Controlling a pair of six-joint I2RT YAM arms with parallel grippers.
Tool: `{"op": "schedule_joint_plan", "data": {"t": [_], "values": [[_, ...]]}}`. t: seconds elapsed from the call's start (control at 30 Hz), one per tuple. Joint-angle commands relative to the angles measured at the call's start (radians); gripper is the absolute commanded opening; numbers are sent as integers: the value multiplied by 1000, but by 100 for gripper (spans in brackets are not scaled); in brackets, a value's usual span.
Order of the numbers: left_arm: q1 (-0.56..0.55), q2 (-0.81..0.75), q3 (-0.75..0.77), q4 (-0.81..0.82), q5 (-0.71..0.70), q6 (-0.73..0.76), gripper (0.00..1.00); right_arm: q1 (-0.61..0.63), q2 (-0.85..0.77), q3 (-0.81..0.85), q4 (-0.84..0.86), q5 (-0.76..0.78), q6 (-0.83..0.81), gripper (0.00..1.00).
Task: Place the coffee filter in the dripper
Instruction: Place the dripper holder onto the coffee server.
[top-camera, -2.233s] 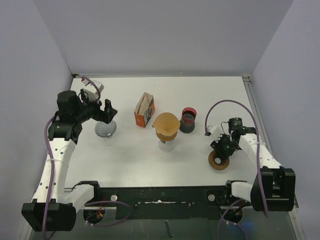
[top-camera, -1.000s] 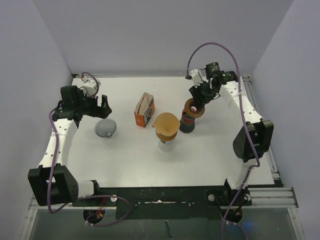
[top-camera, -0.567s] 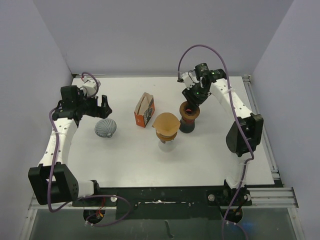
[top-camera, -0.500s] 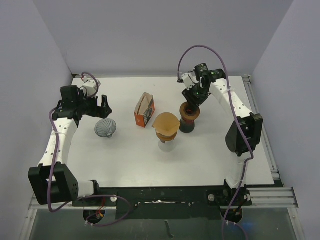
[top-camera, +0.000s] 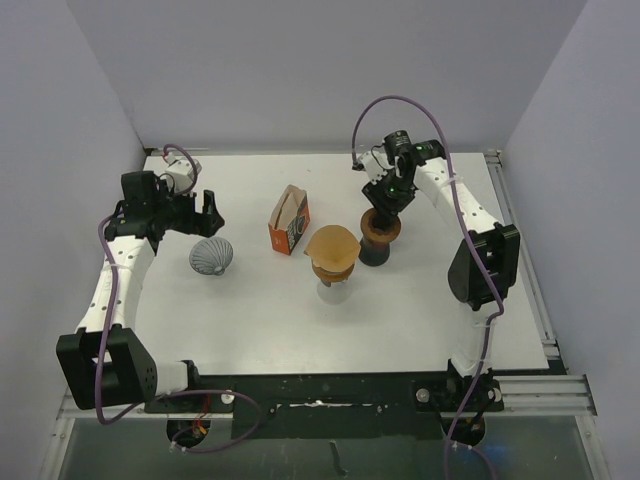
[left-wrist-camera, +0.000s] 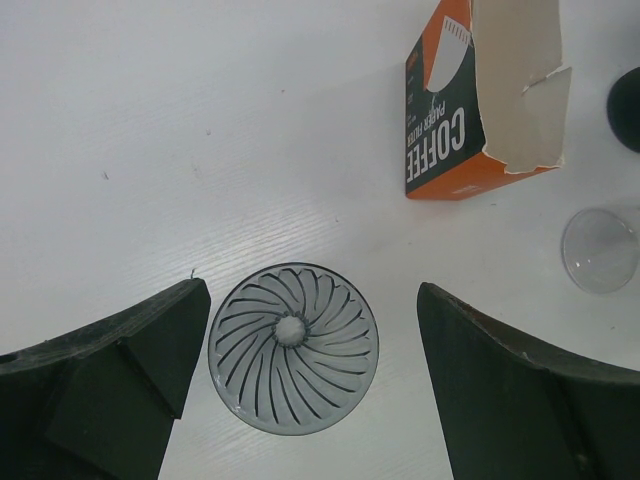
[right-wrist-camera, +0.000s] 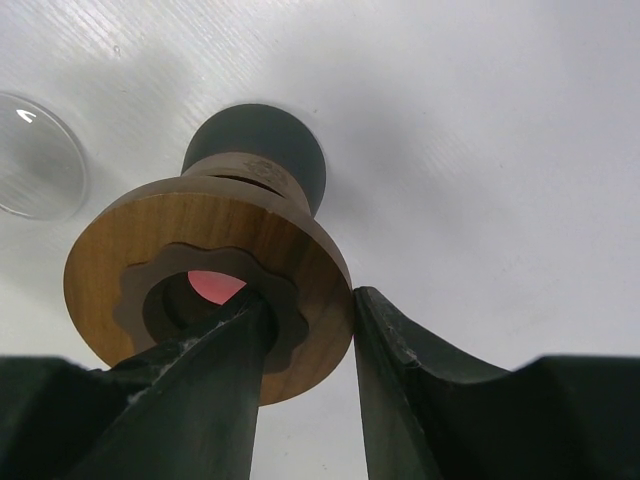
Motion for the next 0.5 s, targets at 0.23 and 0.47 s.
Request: {"op": "schedule_joint_plan", "data": {"t": [0.23, 0.47], "values": [[6, -19, 29, 36, 31, 14, 84, 12, -6, 48, 3, 15, 18, 44], [6, -16, 27, 29, 15, 24, 84, 11, -22, 56, 0, 14, 13, 55]]}}
